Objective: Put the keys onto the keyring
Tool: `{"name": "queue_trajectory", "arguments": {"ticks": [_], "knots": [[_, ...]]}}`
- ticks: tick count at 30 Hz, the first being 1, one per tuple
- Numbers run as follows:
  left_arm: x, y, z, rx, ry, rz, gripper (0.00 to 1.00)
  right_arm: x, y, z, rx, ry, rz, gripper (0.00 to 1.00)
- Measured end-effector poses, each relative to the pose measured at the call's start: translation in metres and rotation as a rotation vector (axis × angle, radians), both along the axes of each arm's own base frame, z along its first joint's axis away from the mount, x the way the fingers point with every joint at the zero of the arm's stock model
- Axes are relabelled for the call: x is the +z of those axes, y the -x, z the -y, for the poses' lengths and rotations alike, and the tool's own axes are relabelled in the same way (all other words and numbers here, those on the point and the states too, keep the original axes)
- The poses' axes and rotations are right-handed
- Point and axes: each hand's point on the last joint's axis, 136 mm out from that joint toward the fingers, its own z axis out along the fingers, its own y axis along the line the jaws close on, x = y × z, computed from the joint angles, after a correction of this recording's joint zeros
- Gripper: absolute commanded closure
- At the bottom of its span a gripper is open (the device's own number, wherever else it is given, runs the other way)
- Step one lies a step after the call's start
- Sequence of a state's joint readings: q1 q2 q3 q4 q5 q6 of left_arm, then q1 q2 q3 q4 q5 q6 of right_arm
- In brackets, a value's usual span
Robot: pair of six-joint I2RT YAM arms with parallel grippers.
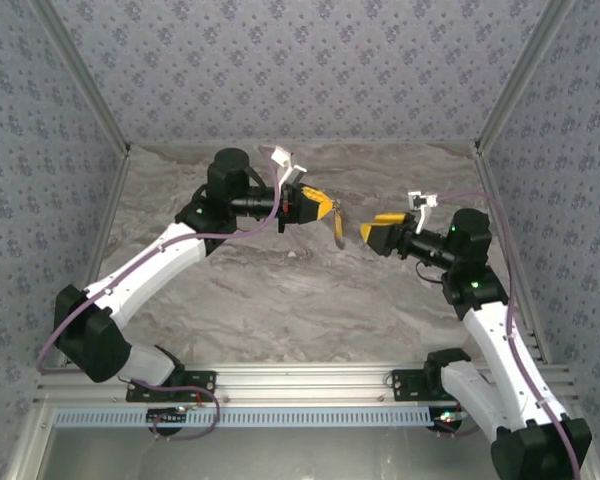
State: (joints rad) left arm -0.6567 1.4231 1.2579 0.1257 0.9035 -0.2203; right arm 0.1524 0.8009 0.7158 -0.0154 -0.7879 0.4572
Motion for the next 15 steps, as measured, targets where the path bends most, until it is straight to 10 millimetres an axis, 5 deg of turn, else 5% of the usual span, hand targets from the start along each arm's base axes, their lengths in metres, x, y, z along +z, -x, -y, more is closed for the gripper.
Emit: {"name": "queue_trajectory", "arguments": {"ticks": [10, 15], "knots": [[-0.009, 0.0, 0.0, 0.004, -0.009, -0.014, 1.0, -0.034, -0.024, 0.038, -0.262, 0.11, -0.113, 0.0], [-0.012, 0.001, -0.002, 0.01, -0.006, -0.017, 1.0, -0.025, -0.028, 0.052, -0.358, 0.11, -0.062, 0.0]]}}
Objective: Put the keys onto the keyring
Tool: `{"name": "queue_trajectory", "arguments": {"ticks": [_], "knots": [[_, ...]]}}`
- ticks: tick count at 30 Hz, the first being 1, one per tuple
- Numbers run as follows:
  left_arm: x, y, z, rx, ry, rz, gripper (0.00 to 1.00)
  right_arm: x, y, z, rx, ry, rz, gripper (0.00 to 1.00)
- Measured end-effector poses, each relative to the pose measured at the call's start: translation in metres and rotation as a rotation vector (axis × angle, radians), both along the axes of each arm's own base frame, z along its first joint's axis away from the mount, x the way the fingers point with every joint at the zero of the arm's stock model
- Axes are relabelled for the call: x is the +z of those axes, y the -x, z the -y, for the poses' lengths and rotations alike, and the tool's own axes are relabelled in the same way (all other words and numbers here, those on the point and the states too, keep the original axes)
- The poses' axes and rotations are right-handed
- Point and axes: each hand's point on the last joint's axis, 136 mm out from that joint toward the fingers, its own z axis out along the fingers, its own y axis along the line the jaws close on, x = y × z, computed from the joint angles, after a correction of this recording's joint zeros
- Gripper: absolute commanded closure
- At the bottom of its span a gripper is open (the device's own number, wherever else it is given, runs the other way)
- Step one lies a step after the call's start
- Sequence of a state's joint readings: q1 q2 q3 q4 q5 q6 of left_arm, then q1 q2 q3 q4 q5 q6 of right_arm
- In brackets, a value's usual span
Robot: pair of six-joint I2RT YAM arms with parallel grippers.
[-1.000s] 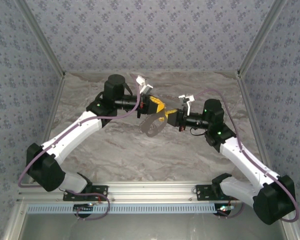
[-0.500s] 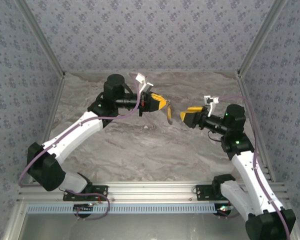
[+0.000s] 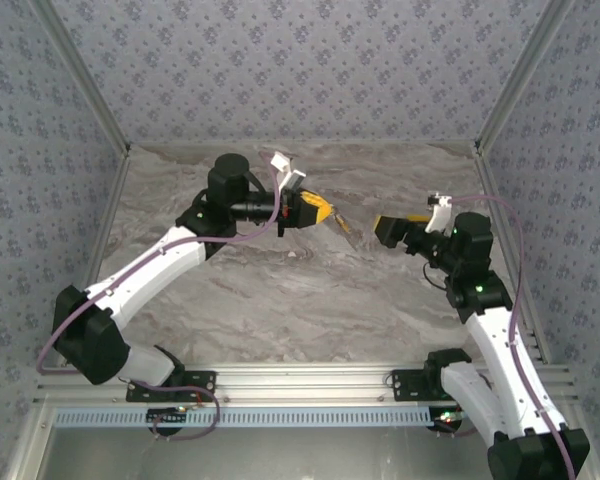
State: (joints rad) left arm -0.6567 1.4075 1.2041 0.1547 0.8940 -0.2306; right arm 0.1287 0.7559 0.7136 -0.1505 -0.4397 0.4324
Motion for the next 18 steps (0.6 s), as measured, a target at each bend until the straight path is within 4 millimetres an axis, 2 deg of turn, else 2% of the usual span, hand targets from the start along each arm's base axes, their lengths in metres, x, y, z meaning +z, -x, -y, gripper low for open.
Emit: {"name": "queue_trajectory", "arguments": {"ticks": [4, 8, 11, 14, 16, 18], "knots": [[-0.001, 0.001, -0.002, 0.008, 0.01, -0.001, 1.0, 0.007, -0.002, 0.006, -0.043, -0.024, 0.008, 0.0], [-0.004, 0.0, -0.003, 0.018, 0.014, -0.005, 1.0, 0.007, -0.009, 0.003, -0.037, -0.064, -0.013, 0.0], [-0.004, 0.0, -0.003, 0.022, 0.022, -0.008, 1.0, 0.019, -0.012, -0.002, -0.019, -0.127, 0.011, 0.01], [-0.006, 0.0, -0.003, 0.028, 0.029, -0.014, 1.0, 0.032, -0.015, -0.011, 0.026, -0.189, 0.04, 0.09], [-0.009, 0.0, -0.003, 0.031, 0.031, -0.021, 1.0, 0.037, -0.016, -0.02, 0.065, -0.222, 0.041, 0.24], [-0.01, 0.0, -0.004, 0.033, 0.034, -0.026, 1.0, 0.038, -0.014, -0.032, 0.119, -0.241, 0.034, 0.32]]}}
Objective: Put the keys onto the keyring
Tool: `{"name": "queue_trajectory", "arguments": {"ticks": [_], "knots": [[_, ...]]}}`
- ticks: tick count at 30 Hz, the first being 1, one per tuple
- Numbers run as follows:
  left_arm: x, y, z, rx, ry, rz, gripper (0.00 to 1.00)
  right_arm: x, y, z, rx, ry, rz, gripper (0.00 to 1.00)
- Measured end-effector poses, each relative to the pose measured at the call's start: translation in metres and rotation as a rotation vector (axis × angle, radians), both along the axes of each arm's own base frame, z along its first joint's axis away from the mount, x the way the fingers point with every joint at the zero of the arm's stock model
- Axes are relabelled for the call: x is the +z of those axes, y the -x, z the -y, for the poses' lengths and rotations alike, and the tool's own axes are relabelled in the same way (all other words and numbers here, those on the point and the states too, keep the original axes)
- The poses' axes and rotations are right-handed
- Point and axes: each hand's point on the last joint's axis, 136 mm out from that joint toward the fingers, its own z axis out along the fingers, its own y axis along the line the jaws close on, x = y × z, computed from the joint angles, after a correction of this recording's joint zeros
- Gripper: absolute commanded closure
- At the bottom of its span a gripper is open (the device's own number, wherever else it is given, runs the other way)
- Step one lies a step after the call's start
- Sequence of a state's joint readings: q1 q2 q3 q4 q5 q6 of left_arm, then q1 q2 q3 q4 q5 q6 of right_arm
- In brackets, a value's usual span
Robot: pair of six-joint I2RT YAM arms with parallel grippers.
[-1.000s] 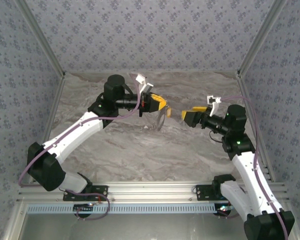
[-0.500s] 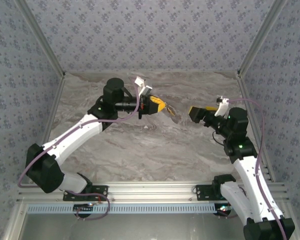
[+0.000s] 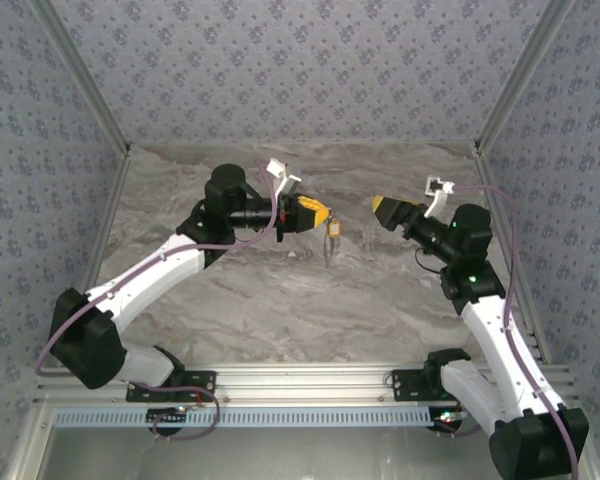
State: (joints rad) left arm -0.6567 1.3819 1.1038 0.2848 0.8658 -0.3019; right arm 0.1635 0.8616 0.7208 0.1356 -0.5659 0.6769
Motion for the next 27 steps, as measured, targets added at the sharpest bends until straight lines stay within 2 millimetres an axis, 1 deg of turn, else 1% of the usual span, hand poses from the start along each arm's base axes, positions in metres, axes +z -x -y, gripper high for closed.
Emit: {"name": "queue_trajectory", "arguments": {"ticks": [2, 3, 5, 8, 11, 17, 23, 27], "knots": [[0.0, 0.0, 0.0, 0.003, 0.003, -0.004, 1.0, 0.001, 0.003, -0.013, 0.058, -0.014, -0.001, 0.42], [0.0, -0.001, 0.0, 0.004, 0.005, -0.005, 1.0, 0.002, 0.005, -0.02, 0.088, -0.017, 0.003, 0.44], [0.002, -0.001, 0.0, 0.004, 0.012, -0.004, 1.0, 0.003, 0.01, -0.035, 0.155, -0.023, 0.012, 0.52], [0.004, -0.001, 0.0, 0.004, 0.019, -0.004, 1.0, 0.007, 0.021, -0.055, 0.248, -0.024, 0.038, 0.61], [0.004, 0.0, 0.0, 0.001, 0.019, -0.011, 1.0, 0.012, 0.032, -0.069, 0.319, -0.023, 0.071, 0.7], [0.004, 0.002, 0.0, -0.012, 0.019, -0.012, 1.0, 0.025, 0.041, -0.078, 0.372, -0.027, 0.128, 0.67], [0.003, 0.006, 0.0, -0.032, 0.018, -0.015, 1.0, 0.033, 0.043, -0.083, 0.394, -0.033, 0.153, 0.66], [0.004, 0.007, 0.0, -0.038, 0.018, -0.015, 1.0, 0.035, 0.044, -0.089, 0.415, -0.035, 0.156, 0.65]]}}
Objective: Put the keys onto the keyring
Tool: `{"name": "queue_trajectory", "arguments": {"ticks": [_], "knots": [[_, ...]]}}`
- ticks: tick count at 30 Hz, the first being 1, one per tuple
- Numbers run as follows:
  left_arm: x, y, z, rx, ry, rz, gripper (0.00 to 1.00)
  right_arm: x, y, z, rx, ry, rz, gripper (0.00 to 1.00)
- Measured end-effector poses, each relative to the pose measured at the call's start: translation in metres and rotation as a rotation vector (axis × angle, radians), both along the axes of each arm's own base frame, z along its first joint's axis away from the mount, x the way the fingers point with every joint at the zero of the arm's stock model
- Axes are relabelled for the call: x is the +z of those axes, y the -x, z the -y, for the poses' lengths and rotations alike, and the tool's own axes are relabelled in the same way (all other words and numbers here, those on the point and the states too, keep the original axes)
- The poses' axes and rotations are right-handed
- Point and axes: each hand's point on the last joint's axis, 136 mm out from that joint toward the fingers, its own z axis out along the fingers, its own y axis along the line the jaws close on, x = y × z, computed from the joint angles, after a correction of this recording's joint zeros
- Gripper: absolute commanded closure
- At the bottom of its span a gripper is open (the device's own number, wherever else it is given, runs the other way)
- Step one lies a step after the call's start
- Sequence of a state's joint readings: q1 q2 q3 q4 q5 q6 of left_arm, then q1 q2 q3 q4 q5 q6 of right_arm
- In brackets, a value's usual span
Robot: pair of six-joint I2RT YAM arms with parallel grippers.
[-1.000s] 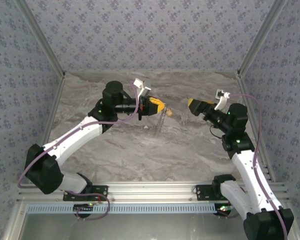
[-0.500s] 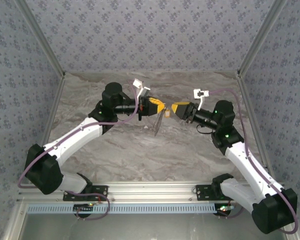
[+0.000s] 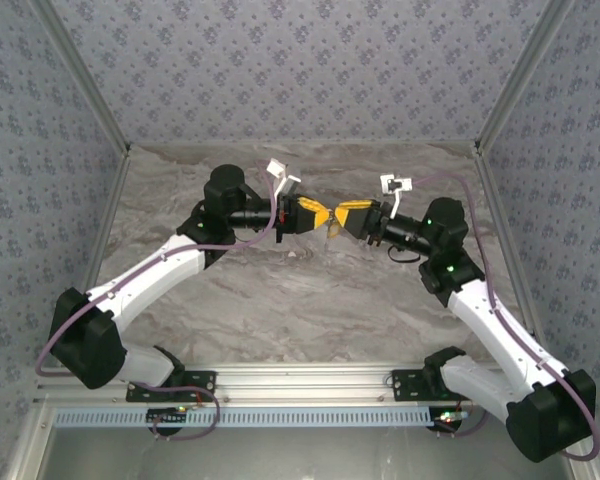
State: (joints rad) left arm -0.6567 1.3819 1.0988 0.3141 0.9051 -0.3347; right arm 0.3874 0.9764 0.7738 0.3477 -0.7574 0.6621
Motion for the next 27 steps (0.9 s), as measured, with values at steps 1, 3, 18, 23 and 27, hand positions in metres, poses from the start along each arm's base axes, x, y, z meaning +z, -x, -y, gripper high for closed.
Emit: {"name": "queue_trajectory", "arguments": {"ticks": [1, 3, 18, 23, 27], "knots": [[-0.0001, 0.0, 0.0, 0.0, 0.0, 0.0, 1.0, 0.0002, -0.0001, -0.0014, 0.004, 0.0, 0.0, 0.65], [-0.0005, 0.0002, 0.0, -0.001, -0.002, -0.002, 1.0, -0.0006, 0.0, -0.0029, 0.009, 0.002, -0.003, 0.66], [0.0011, 0.0007, 0.0, -0.004, -0.008, -0.01, 1.0, -0.004, 0.0045, -0.0072, 0.051, 0.008, -0.011, 0.71], [0.0017, 0.0006, 0.0, -0.003, -0.007, -0.009, 1.0, -0.0035, 0.0064, -0.0081, 0.063, 0.011, 0.0, 0.82], [0.0017, 0.0007, 0.0, -0.004, -0.007, -0.01, 1.0, -0.0026, 0.008, -0.009, 0.072, 0.013, 0.013, 0.89]]}}
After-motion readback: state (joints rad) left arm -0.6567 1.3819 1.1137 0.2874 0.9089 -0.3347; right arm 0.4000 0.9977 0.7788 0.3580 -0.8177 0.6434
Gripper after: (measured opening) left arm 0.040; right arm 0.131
